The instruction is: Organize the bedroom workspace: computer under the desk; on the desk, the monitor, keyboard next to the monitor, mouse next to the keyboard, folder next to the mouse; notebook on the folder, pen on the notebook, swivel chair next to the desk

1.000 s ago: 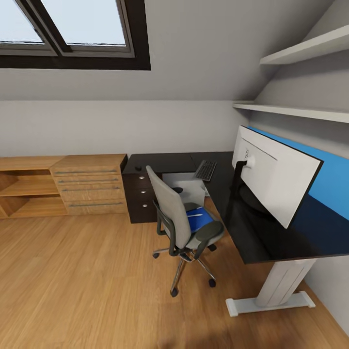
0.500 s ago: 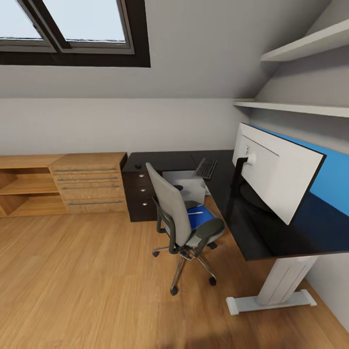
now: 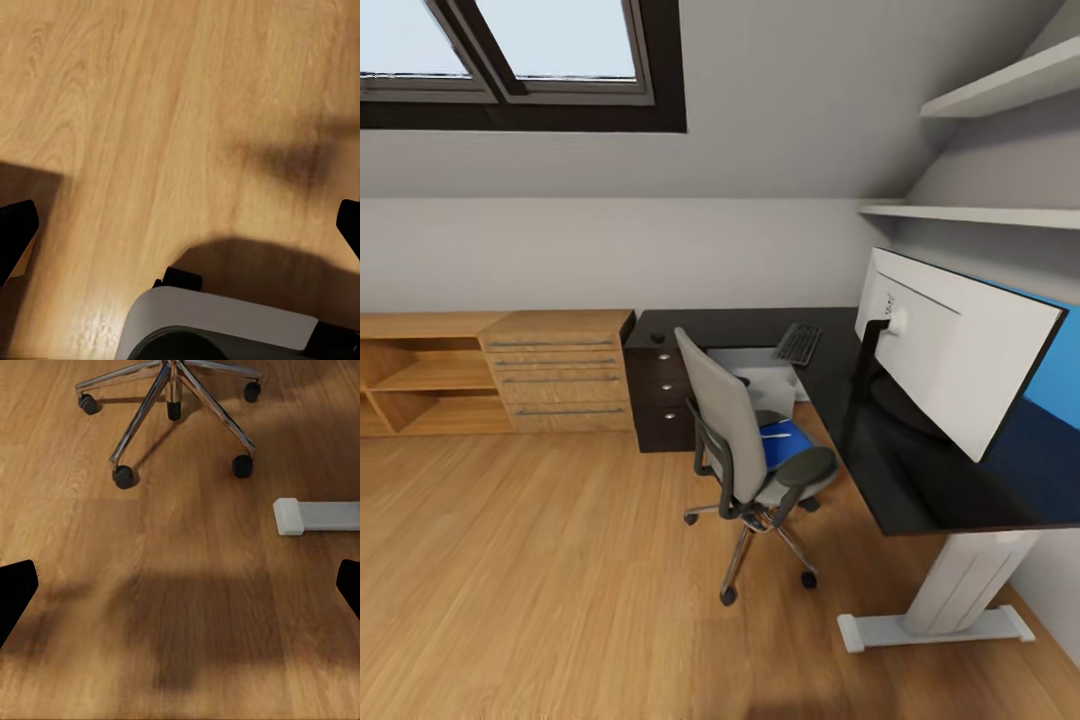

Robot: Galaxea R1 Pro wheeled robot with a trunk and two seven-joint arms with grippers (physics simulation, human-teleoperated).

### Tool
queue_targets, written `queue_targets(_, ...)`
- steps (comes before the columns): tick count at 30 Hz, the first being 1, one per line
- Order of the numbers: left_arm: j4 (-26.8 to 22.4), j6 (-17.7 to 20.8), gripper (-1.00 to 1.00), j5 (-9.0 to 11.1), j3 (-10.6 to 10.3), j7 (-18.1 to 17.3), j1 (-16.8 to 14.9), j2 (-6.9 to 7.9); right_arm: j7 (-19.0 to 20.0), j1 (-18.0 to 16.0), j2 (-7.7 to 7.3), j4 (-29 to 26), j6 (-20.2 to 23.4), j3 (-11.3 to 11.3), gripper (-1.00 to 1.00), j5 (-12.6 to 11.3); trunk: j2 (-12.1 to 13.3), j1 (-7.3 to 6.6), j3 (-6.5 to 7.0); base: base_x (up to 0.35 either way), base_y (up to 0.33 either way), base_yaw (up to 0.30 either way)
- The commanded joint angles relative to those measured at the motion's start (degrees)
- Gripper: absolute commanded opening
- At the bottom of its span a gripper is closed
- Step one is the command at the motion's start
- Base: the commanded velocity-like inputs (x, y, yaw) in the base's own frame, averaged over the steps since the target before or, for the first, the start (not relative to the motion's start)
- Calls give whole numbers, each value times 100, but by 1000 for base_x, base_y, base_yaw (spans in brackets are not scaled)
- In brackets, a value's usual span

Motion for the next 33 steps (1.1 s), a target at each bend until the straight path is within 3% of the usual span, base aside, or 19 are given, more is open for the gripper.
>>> queue_targets(1, 4, -17, 100, -4, 8, 9, -4, -2, -16, -2, 0, 1, -15, -4, 100, 34, -44, 22, -24, 0, 0, 240)
queue_targets(12, 4, -17, 100, -5, 8, 9, -4, -2, -16, -2, 1, 1, -20, -3, 100, 28, -485, 264, -221, 0, 0, 213)
queue_targets(33, 4, -17, 100, -5, 5, 9, -4, -3, -16, -2, -1, 1, -22, -2, 100, 34, -1328, 725, -598, 0, 0, 18)
